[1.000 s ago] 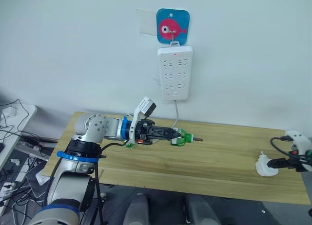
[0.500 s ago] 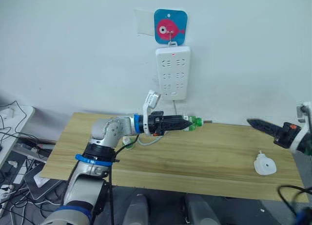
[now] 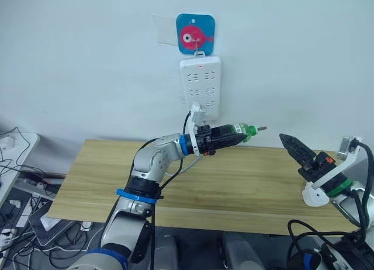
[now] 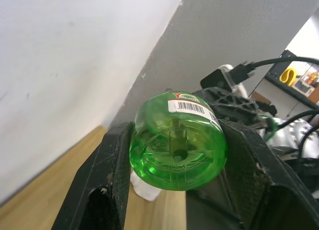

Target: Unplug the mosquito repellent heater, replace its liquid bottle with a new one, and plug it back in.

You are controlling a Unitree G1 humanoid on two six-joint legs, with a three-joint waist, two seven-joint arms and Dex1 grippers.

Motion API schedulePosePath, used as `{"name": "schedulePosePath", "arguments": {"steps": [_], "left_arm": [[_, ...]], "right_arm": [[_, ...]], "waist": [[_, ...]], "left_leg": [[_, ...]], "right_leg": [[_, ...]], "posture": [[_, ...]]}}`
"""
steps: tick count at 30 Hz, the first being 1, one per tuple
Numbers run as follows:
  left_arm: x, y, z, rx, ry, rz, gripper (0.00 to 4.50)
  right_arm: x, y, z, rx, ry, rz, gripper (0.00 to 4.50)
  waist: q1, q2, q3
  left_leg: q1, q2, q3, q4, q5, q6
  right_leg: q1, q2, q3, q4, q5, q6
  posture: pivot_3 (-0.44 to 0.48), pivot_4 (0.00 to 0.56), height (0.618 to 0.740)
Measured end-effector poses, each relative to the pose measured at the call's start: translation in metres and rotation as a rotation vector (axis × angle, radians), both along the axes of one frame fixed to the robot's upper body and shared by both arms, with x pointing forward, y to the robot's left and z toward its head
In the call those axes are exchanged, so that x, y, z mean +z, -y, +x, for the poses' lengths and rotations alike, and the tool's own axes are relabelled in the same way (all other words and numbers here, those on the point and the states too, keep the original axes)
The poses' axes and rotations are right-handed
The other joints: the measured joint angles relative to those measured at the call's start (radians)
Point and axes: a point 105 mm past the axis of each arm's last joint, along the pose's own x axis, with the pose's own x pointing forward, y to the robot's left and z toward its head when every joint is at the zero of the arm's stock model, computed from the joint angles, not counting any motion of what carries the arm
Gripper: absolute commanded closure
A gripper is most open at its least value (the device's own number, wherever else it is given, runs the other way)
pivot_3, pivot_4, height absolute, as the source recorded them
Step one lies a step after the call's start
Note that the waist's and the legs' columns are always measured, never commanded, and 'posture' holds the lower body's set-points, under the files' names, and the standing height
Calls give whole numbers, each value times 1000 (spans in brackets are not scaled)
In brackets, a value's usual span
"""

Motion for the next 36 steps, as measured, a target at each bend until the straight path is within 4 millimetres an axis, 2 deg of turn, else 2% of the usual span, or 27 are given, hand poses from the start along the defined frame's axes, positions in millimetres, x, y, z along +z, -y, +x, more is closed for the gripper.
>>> {"name": "schedulePosePath", "arguments": {"steps": [3,9,20,24,31,32,36], "left_arm": [[-2,6,-1,22,27,-3,2245],[-3,14,-2,47,67,-14,2245],[-7,19,-5,56,69,-10,2245],[-7,19,-5,58,72,-10,2245],[-3,21,-7,51,84,-28,2245],[-3,21,-7,51,85,-29,2245],[-2,21,-6,54,86,-31,2245]], "right_arm": [[2,-17,2,27,8,53,58],[14,-33,10,16,0,142,58],[24,-49,16,24,-75,222,58],[24,-52,19,20,-88,223,918],[22,-49,21,-4,-110,212,3475],[22,-49,21,-3,-110,213,3682],[23,-50,22,-1,-113,216,3682]], "waist": [[-13,0,0],[-19,0,0],[-17,0,0],[-17,0,0],[-16,0,0],[-16,0,0],[-16,0,0]], "left_leg": [[0,1,0,0,0,0],[0,0,0,0,0,0],[0,1,0,0,0,0],[0,1,0,0,0,0],[0,1,0,0,0,0],[0,1,0,0,0,0],[0,1,0,0,0,0]], "right_leg": [[-1,1,0,1,0,0],[-1,1,1,2,0,0],[-1,2,1,2,0,0],[-1,2,1,1,0,0],[-1,2,1,1,0,0],[-1,2,1,1,0,0],[-1,2,1,1,0,0]], "posture": [[-74,143,740],[-64,147,740],[-60,148,740],[-60,148,740],[-63,150,740],[-63,150,740],[-65,149,740]]}}
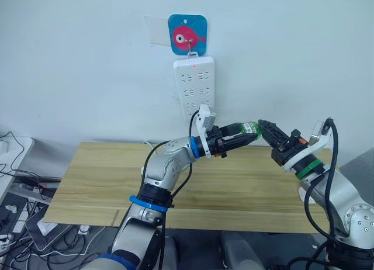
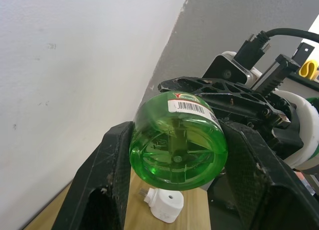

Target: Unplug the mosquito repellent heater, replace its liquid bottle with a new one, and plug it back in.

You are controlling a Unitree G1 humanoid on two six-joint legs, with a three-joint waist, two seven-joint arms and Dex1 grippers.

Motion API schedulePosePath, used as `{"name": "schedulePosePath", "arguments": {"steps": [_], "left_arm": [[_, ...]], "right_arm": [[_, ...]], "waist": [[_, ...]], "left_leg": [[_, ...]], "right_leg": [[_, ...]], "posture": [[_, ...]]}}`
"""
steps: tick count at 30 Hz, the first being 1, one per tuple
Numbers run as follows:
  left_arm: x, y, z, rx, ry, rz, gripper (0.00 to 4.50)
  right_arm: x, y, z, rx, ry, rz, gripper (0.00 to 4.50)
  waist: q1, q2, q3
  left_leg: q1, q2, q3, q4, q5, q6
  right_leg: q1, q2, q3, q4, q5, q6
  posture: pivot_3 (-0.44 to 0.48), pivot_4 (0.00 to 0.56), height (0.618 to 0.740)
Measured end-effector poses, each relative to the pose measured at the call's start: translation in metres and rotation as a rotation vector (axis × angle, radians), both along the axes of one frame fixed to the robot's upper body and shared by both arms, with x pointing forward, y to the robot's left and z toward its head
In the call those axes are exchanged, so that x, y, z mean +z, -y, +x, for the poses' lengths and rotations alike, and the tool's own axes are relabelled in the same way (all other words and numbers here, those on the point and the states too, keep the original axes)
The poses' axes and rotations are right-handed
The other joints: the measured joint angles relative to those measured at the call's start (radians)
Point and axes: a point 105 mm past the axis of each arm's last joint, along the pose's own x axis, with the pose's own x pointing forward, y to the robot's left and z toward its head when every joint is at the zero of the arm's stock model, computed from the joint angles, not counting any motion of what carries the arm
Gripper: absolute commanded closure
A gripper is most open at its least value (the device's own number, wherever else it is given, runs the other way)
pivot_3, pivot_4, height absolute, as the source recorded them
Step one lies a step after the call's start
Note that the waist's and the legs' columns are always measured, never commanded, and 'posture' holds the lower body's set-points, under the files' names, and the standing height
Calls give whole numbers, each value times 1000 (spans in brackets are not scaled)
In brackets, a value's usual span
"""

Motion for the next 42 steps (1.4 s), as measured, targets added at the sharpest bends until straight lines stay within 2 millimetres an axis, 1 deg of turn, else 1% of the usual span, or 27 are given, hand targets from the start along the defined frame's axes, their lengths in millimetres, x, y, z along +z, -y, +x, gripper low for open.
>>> {"name": "schedulePosePath", "arguments": {"steps": [1,3,6,8,12,14,16,18,19,20,22,25,27,31,34,38,42], "left_arm": [[0,0,0,1,0,-1,2245],[0,-1,0,0,-1,-1,1498],[-4,1,-3,-21,6,31,648],[-8,0,-4,-34,32,68,7],[-16,-9,-3,-42,137,189,0],[-19,-15,-1,-34,186,239,0],[-22,-19,2,-29,221,281,0],[-29,-22,1,-48,275,351,0],[-32,-24,1,-56,298,381,0],[-36,-27,-1,-71,322,417,0],[-41,-28,-3,-101,345,462,0],[-53,-31,-11,-172,376,548,0],[-58,-31,-15,-197,378,567,0],[-59,-23,-21,-220,388,555,0],[-58,-22,-21,-209,401,552,0],[-57,-20,-20,-195,402,544,0],[-57,-21,-19,-191,402,548,0]], "right_arm": [[0,0,0,0,-1,-1,3682],[0,-1,0,1,-2,-5,3682],[3,-5,-2,20,10,-4,3682],[4,-3,-3,18,17,-21,3682],[-4,9,-6,-7,4,-77,3682],[-13,20,-6,-28,-9,-155,3682],[-26,28,-7,-37,-26,-267,3682],[-45,36,-9,-43,-49,-423,3682],[-55,40,-9,-49,-62,-492,3682],[-68,44,-8,-53,-79,-593,3682],[-87,52,-6,-59,-94,-774,3682],[-108,67,0,-85,-48,-1106,3682],[-120,78,6,-130,-15,-1252,3682],[-139,89,14,-217,19,-1344,3682],[-150,94,18,-247,38,-1389,3682],[-163,94,26,-258,72,-1424,3682],[-175,93,28,-250,67,-1412,3682]], "waist": [[0,0,0],[0,0,0],[1,0,0],[1,0,0],[1,0,0],[4,0,0],[6,0,0],[8,0,0],[7,0,0],[6,0,0],[6,0,0],[7,0,0],[10,0,0],[14,0,0],[15,0,0],[16,0,0],[21,0,0]], "left_leg": [[0,0,0,0,0,0],[0,0,0,0,0,0],[0,0,0,0,0,0],[0,0,0,0,0,0],[0,0,0,0,0,0],[0,0,0,0,0,0],[0,0,0,0,0,0],[0,0,0,0,0,0],[0,0,0,0,0,0],[0,0,0,0,0,0],[1,0,0,0,0,0],[1,0,0,0,0,0],[0,0,0,0,0,0],[0,0,0,0,0,0],[1,0,0,0,0,0],[1,0,1,0,0,0],[2,0,1,0,0,0]], "right_leg": [[0,0,0,0,0,0],[0,0,0,0,0,0],[0,0,0,0,0,0],[0,0,0,0,0,0],[0,0,0,0,0,0],[0,0,0,-1,0,0],[0,0,0,-1,0,0],[0,0,0,-2,0,0],[0,0,0,-2,0,0],[0,0,0,-2,0,0],[0,0,0,-1,0,0],[0,0,0,-2,0,0],[0,0,0,-2,0,0],[0,0,0,-2,0,0],[0,-1,0,-1,0,0],[0,-1,1,-1,0,0],[0,-1,1,0,0,0]], "posture": [[-65,149,740],[-59,147,740],[-55,144,740],[-55,144,740],[-42,141,740],[-42,141,740],[-42,141,740],[-42,141,740],[-27,137,740],[-27,137,740],[-27,137,740],[-17,136,740],[-17,136,740],[-15,137,740],[-14,142,740],[-10,144,740],[-3,148,740]]}}
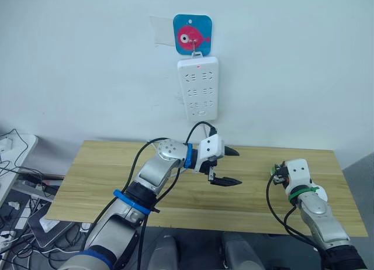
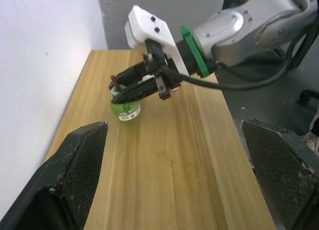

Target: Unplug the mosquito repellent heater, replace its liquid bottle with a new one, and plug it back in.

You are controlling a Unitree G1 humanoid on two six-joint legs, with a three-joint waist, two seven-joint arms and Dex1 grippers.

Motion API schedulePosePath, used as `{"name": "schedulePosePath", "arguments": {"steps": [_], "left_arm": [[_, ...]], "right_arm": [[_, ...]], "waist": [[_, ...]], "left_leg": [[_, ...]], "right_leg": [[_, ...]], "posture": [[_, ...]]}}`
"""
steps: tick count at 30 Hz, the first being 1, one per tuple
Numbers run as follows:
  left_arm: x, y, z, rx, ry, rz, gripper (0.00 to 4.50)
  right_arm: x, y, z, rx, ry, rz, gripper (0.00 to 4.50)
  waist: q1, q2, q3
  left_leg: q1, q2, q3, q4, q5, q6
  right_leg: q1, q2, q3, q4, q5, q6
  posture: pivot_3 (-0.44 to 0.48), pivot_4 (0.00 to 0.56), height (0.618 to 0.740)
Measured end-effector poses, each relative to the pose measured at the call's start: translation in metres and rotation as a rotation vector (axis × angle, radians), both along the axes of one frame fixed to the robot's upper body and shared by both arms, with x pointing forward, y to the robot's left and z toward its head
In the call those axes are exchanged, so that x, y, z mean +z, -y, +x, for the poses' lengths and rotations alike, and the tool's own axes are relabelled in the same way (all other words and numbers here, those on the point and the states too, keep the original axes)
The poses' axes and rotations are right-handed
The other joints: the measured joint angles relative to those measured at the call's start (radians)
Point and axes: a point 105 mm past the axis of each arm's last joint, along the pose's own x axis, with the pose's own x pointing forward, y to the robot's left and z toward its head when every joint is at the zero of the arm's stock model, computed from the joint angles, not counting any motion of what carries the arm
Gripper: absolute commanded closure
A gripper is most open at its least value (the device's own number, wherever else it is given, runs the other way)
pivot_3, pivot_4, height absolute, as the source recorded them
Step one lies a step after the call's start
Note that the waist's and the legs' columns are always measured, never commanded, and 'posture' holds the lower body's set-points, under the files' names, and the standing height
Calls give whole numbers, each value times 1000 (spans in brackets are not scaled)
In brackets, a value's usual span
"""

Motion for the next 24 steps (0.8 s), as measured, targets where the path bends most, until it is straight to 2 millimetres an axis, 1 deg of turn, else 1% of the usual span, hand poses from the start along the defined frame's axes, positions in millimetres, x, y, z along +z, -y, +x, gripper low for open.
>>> {"name": "schedulePosePath", "arguments": {"steps": [6,8,9,10,12,16,20,24], "left_arm": [[1,-1,2,13,2,-6,0],[3,0,1,10,4,-15,0],[4,0,1,8,6,-17,0],[4,0,0,6,6,-18,0],[4,1,0,6,5,-20,0],[5,0,0,7,-4,-22,0],[9,-2,3,25,-8,-50,0],[20,-10,10,115,-46,-168,0]], "right_arm": [[-3,0,4,6,15,7,3682],[-4,-4,5,15,22,22,2909],[-5,-5,5,19,17,27,2605],[-8,-6,4,22,8,33,2181],[-11,-8,3,30,-2,41,1538],[-10,-3,-1,12,-2,43,30],[-3,-2,-14,9,-7,54,30],[-1,-9,-36,48,-60,65,30]], "waist": [[6,0,0],[6,0,0],[6,0,0],[7,0,0],[7,0,0],[8,0,0],[8,0,0],[9,0,0]], "left_leg": [[1,0,0,0,0,0],[1,0,0,0,0,0],[2,0,1,0,0,0],[2,0,1,0,0,0],[2,0,1,0,0,0],[2,0,1,0,0,0],[2,0,1,0,0,0],[2,0,1,0,0,0]], "right_leg": [[0,0,0,1,0,0],[0,0,0,1,0,0],[1,0,1,1,0,0],[1,0,1,1,0,0],[1,0,1,2,0,0],[1,0,1,2,0,0],[1,0,1,2,0,0],[1,0,1,3,0,0]], "posture": [[-3,148,740],[-3,148,740],[-3,148,740],[0,150,740],[0,150,740],[0,150,740],[0,151,740],[-7,156,740]]}}
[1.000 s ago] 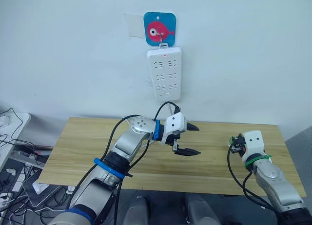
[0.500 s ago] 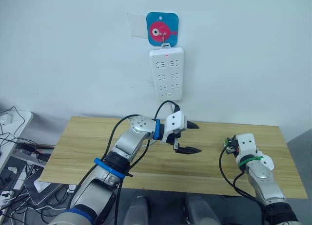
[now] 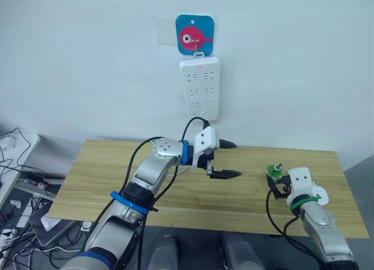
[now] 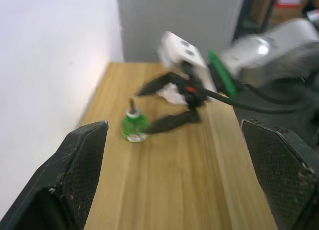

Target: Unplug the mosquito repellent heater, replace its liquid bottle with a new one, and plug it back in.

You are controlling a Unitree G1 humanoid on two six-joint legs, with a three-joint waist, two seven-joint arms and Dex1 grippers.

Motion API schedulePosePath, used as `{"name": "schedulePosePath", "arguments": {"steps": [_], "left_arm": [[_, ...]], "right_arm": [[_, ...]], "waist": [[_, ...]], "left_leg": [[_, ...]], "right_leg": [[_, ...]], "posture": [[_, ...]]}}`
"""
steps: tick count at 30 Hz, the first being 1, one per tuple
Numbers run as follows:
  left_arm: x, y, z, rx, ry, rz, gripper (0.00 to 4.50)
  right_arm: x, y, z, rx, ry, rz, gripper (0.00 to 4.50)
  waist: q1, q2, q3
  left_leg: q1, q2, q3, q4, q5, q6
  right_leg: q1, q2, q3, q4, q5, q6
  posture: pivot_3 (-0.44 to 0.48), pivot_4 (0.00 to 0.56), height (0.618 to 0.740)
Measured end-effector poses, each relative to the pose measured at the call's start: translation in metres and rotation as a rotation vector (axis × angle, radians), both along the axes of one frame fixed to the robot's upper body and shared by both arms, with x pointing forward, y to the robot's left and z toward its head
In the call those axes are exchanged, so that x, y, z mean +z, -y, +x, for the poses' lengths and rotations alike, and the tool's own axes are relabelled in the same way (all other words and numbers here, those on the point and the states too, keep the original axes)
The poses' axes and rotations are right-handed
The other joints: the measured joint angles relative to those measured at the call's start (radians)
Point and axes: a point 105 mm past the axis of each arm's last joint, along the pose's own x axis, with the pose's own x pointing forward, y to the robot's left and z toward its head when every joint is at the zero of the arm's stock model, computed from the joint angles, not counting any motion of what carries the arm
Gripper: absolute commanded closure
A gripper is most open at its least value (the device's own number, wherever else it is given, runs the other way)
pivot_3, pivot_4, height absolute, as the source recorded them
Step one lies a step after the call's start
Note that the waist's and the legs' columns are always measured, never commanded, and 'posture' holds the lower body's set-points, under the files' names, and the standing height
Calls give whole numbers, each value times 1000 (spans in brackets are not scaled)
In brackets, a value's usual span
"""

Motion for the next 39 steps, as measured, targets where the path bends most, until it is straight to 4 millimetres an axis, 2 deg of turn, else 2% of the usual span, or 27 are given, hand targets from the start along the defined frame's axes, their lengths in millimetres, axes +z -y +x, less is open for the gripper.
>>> {"name": "schedulePosePath", "arguments": {"steps": [2,6,8,12,15,17,20,27,32,37,39], "left_arm": [[4,-7,4,58,-7,-46,0],[0,-39,17,266,-11,-99,0],[-1,-60,22,382,-11,-112,0],[-1,-100,25,609,19,-193,0],[-21,-122,16,726,-16,-202,0],[-39,-134,2,795,-57,-195,0],[-50,-150,-14,922,-98,-240,0],[-81,-186,-44,1203,-74,-218,0],[-102,-212,-48,1354,-87,-209,0],[-132,-218,-40,1396,-120,-177,0],[-138,-215,-33,1388,-114,-170,0]], "right_arm": [[2,-5,-12,29,-31,15,30],[16,-20,-28,110,-53,29,30],[31,-29,-26,168,-31,29,30],[58,-53,-6,273,31,87,30],[70,-81,3,416,52,100,30],[77,-104,9,539,62,104,30],[92,-127,17,666,96,100,30],[107,-151,15,879,89,90,30],[107,-164,11,1006,44,70,30],[104,-178,12,1064,9,64,30],[107,-183,13,1072,9,72,30]], "waist": [[-1,0,0],[-5,0,0],[-5,0,0],[0,-1,0],[7,-1,0],[11,-3,0],[25,-4,1],[42,-7,2],[49,-13,7],[55,-19,17],[57,-20,21]], "left_leg": [[1,0,0,0,0,0],[2,1,1,0,0,0],[3,1,0,0,0,0],[4,1,0,0,0,0],[4,1,0,-1,0,0],[4,1,-1,-1,0,0],[4,0,-1,-1,0,0],[5,0,-3,-2,-1,0],[10,1,-4,-5,-2,0],[10,1,-5,-5,-2,0],[9,1,-5,-5,-2,0]], "right_leg": [[0,0,0,0,0,0],[0,1,1,1,0,0],[1,1,1,1,0,0],[2,0,1,1,0,0],[3,0,0,0,0,0],[3,0,0,0,0,0],[3,-1,-1,-1,0,0],[8,-2,-4,-8,0,-1],[15,-2,-5,-12,0,-1],[15,-2,-7,-13,0,-1],[15,-2,-7,-13,0,-1]], "posture": [[-8,156,740],[0,164,740],[3,166,740],[40,167,740],[63,173,740],[76,174,740],[93,179,740],[134,201,740],[140,229,740],[136,253,740],[126,265,740]]}}
